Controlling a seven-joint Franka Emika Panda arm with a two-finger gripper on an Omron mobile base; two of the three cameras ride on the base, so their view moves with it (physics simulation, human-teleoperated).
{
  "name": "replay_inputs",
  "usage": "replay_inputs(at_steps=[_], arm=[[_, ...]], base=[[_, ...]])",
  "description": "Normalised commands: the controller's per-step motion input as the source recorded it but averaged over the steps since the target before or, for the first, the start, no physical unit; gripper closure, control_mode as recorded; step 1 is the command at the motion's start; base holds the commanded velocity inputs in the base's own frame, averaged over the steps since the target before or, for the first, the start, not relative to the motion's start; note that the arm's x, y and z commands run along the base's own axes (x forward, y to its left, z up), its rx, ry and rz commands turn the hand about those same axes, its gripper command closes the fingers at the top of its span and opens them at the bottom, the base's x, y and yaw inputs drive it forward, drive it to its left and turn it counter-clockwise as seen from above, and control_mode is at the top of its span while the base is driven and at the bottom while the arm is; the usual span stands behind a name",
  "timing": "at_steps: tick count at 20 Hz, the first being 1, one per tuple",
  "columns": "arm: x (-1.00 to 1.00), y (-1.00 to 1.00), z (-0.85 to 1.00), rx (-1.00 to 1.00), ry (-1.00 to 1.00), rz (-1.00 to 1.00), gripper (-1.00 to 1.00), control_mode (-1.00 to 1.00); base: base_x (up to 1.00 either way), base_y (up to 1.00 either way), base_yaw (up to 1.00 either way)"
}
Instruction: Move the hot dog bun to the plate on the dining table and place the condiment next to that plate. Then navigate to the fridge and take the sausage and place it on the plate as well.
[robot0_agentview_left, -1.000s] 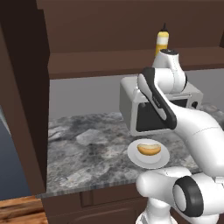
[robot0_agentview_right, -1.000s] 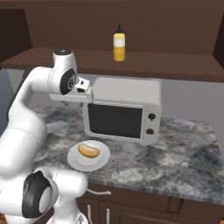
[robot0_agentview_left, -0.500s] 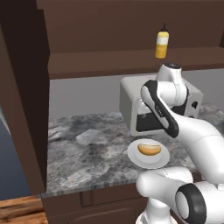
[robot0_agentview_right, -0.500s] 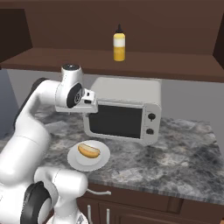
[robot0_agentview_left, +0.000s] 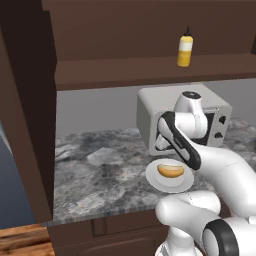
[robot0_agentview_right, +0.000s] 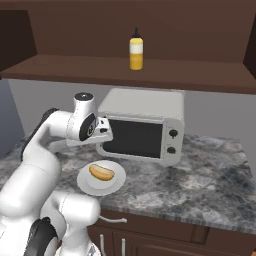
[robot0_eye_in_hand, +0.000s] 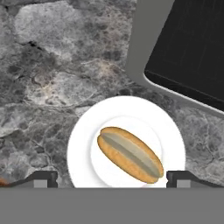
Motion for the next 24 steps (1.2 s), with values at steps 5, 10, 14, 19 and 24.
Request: replay_inputs(at_steps=[5,10,14,19,24], arm=[[0.0,0.0,-0.53,-0.05,0.0,0.18,-1.0,-1.0],[0.0,0.0,-0.56,-0.02,0.0,0.17,-1.0,-1.0],[0.0,-0.09,-0.49,-0.01,0.0,0.14,-1.0,-1.0],[0.0,-0.19,-0.43,0.0,0.0,0.09,-1.0,-1.0],[0.08,-0.04,-0.38,0.0,0.0,0.01,-1.0,-1.0]], base=[[0.0,0.0,0.0],[0.0,0.0,0.0],[0.0,0.0,0.0],[0.0,0.0,0.0],[0.0,0.0,0.0]])
